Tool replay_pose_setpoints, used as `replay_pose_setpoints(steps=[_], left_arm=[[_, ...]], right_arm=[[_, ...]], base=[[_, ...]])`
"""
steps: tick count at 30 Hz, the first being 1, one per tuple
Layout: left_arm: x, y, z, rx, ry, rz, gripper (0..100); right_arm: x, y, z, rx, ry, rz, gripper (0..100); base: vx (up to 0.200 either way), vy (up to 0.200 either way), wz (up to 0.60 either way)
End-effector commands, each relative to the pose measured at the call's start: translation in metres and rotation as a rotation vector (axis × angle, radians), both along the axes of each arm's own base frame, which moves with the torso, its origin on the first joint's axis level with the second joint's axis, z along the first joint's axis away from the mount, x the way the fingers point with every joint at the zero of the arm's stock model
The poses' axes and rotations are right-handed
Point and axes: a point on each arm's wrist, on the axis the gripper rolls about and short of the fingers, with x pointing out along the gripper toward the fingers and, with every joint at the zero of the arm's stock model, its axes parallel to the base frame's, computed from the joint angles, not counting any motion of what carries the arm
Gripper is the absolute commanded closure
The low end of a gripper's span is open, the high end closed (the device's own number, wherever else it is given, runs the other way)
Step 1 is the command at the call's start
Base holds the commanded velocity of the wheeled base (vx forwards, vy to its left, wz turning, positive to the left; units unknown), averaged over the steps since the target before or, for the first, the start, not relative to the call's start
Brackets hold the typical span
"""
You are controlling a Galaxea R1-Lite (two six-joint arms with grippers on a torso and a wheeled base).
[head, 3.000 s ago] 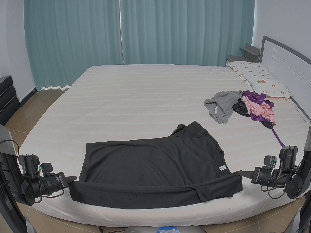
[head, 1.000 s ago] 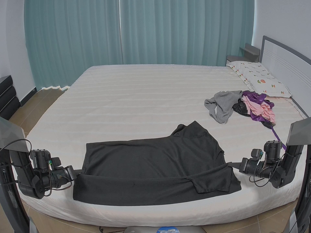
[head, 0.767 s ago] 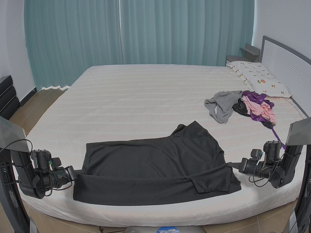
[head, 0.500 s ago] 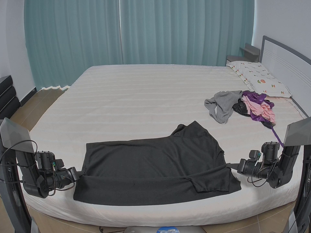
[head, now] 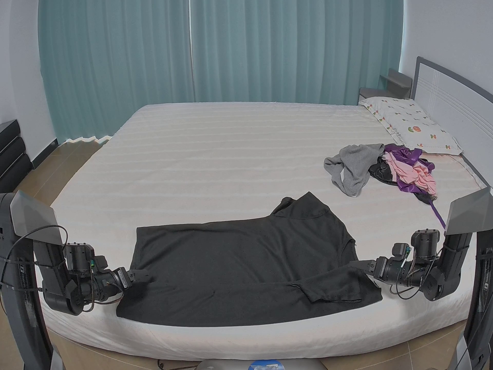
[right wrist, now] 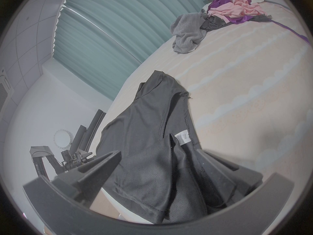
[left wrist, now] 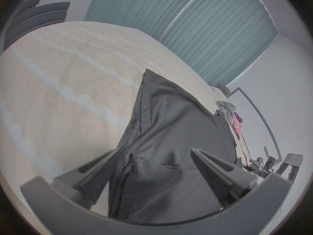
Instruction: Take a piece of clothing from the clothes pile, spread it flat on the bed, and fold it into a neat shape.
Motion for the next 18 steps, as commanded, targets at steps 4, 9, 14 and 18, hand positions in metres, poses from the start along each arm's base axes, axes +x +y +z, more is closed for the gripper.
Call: replay_pose_setpoints(steps=[4,9,14,18], left_arm=[[-0.004,0.002,-0.002,-0.007,0.021,0.013,0],[-0.004,0.010,0.004,-0.022,-0.005,0.059,0],[-0.006,0.014,0.011,-0.076,-0.028,0.108,0],[-0.004,0.014,0.015,-0.114,-0.042,0.137,0]], right_arm=[[-0.003,-0.002,0.005,0.033,0.015,-0.028,0],[-0.008,-0.010,0.009,0.086,0.009,-0.091,0],[-0.011,-0.011,0.006,0.104,0.020,-0.106,0],[-0.011,-0.010,0.005,0.116,0.035,-0.112,0]], base=[[0.000,0.000,0.00],[0.000,0.000,0.00],[0.000,0.000,0.00],[0.000,0.000,0.00]])
